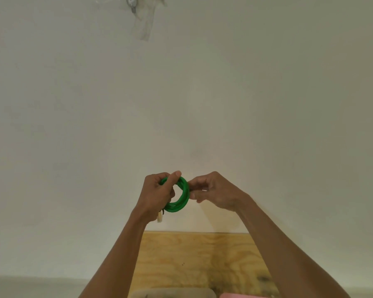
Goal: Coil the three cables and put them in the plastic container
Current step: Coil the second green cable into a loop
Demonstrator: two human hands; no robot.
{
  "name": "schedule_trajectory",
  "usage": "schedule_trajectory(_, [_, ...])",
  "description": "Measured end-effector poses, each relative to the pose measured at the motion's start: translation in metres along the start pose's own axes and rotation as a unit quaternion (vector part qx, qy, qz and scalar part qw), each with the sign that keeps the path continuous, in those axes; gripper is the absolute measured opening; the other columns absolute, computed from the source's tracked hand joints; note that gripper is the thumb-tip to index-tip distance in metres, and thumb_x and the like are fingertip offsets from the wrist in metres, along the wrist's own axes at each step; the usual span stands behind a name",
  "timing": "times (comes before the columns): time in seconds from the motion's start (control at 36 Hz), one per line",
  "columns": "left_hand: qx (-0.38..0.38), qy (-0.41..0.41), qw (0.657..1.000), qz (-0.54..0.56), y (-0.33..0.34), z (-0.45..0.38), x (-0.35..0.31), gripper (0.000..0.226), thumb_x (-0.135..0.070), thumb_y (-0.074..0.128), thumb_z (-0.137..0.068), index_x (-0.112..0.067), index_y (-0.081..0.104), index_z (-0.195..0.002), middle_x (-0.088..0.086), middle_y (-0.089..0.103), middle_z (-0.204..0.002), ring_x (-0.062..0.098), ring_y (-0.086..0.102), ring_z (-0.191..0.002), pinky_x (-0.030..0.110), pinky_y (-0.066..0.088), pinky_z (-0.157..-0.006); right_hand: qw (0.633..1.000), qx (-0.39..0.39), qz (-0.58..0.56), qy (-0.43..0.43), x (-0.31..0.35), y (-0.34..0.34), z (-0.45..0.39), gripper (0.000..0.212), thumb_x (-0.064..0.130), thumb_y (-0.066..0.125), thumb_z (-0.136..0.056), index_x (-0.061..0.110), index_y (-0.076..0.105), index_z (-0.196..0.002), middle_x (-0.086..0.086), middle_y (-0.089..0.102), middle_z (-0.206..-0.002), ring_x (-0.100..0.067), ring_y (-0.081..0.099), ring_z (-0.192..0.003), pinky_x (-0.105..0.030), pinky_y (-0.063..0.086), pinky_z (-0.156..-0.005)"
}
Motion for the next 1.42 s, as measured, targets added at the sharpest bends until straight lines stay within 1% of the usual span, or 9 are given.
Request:
schedule_trajectory(0.11, [-0.024,0.014,0.999,-0.027,-0.001,-0.004,-0.004,0.036,-0.032,0.065,-0.094,0.000,0.070,-0.077,0.012,0.048,-0.053,0.012,0.038,-0.040,0.025,0.032,-0.045,0.995,-0.050,0.078,-0.026,0.008,-0.010,-0.004,0.026,0.008,0.071,-0.089,0.022,0.075,-0.110,0.005,0.076,-0.101,-0.013,0.068,-0.101,-0.031,0.053,-0.093])
schedule_trajectory(0.22, [-0.086,0.045,0.995,-0.040,-0.004,-0.006,-0.012,0.038,-0.035,0.064,-0.095,-0.004,0.070,-0.074,0.010,0.052,-0.053,0.012,0.046,-0.044,0.026,0.039,-0.050,0.995,-0.057,0.084,-0.023,0.016,-0.002,-0.003,0.030,0.008,0.053,-0.099,0.022,0.068,-0.120,0.007,0.072,-0.109,-0.003,0.064,-0.102,-0.018,0.048,-0.085])
schedule_trajectory(0.31, [-0.127,0.064,0.989,-0.037,-0.007,-0.007,-0.016,0.038,-0.038,0.064,-0.094,-0.008,0.069,-0.072,0.004,0.049,-0.052,0.017,0.045,-0.049,0.033,0.041,-0.053,0.998,-0.062,-0.023,0.011,0.016,0.008,-0.002,0.029,0.020,0.049,-0.096,0.023,0.068,-0.119,0.005,0.070,-0.117,-0.009,0.061,-0.113,-0.033,0.048,-0.096])
schedule_trajectory(0.39, [-0.175,0.068,0.981,-0.041,-0.007,-0.003,-0.016,0.039,-0.039,0.062,-0.094,-0.009,0.068,-0.070,-0.011,0.045,-0.045,0.010,0.042,-0.046,0.026,0.040,-0.052,0.984,-0.169,0.038,-0.046,0.021,0.011,0.001,0.028,0.031,0.061,-0.096,0.027,0.065,-0.123,0.014,0.071,-0.110,-0.001,0.064,-0.107,-0.036,0.052,-0.098])
schedule_trajectory(0.47, [-0.222,0.076,0.971,-0.050,-0.010,0.005,-0.017,0.037,-0.038,0.061,-0.095,-0.011,0.068,-0.071,-0.010,0.051,-0.049,0.004,0.046,-0.046,0.013,0.038,-0.050,0.959,-0.264,0.066,-0.084,0.021,0.022,0.008,0.040,0.026,0.066,-0.094,0.027,0.059,-0.133,0.012,0.073,-0.108,-0.003,0.067,-0.102,-0.031,0.057,-0.089])
schedule_trajectory(0.61, [-0.250,0.055,0.966,-0.038,-0.016,0.014,-0.003,0.044,-0.043,0.054,-0.097,-0.009,0.066,-0.073,-0.006,0.048,-0.052,0.008,0.043,-0.049,0.028,0.042,-0.058,0.929,-0.352,0.053,-0.101,0.021,0.034,0.024,0.038,0.022,0.069,-0.093,0.021,0.064,-0.130,0.014,0.072,-0.105,-0.003,0.068,-0.088,-0.010,0.052,-0.076])
schedule_trajectory(0.92, [-0.218,0.017,0.975,-0.048,-0.015,0.040,0.030,0.050,-0.056,0.028,-0.103,-0.024,0.052,-0.074,-0.004,0.055,-0.064,0.014,0.051,-0.059,0.034,0.045,-0.062,0.913,-0.405,0.027,-0.034,0.003,0.063,0.043,0.036,0.013,0.069,-0.092,0.012,0.066,-0.128,0.001,0.075,-0.106,-0.002,0.066,-0.088,0.003,0.042,-0.074])
schedule_trajectory(1.17, [-0.180,-0.013,0.981,-0.065,-0.020,0.061,0.066,0.046,-0.051,0.038,-0.102,-0.013,0.059,-0.086,-0.008,0.056,-0.066,0.004,0.051,-0.056,0.028,0.040,-0.061,0.918,-0.383,0.103,0.030,-0.021,0.096,0.056,0.044,0.020,0.071,-0.091,0.015,0.061,-0.134,0.001,0.074,-0.105,-0.005,0.063,-0.089,0.006,0.038,-0.076])
schedule_trajectory(1.42, [-0.115,-0.016,0.989,-0.091,-0.009,0.079,0.089,0.036,-0.047,0.049,-0.101,-0.014,0.064,-0.096,-0.007,0.062,-0.072,0.008,0.057,-0.063,0.023,0.043,-0.060,0.877,-0.410,0.242,0.063,-0.040,0.112,0.063,0.027,0.009,0.063,-0.092,0.012,0.064,-0.119,-0.006,0.067,-0.105,-0.021,0.062,-0.090,-0.029,0.048,-0.077])
Point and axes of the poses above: each hand's wrist, its own z-axis away from the middle knuckle, its own y-axis out of the palm, x = y × z, the point moved 8 cm from there along -z, towards the middle knuckle
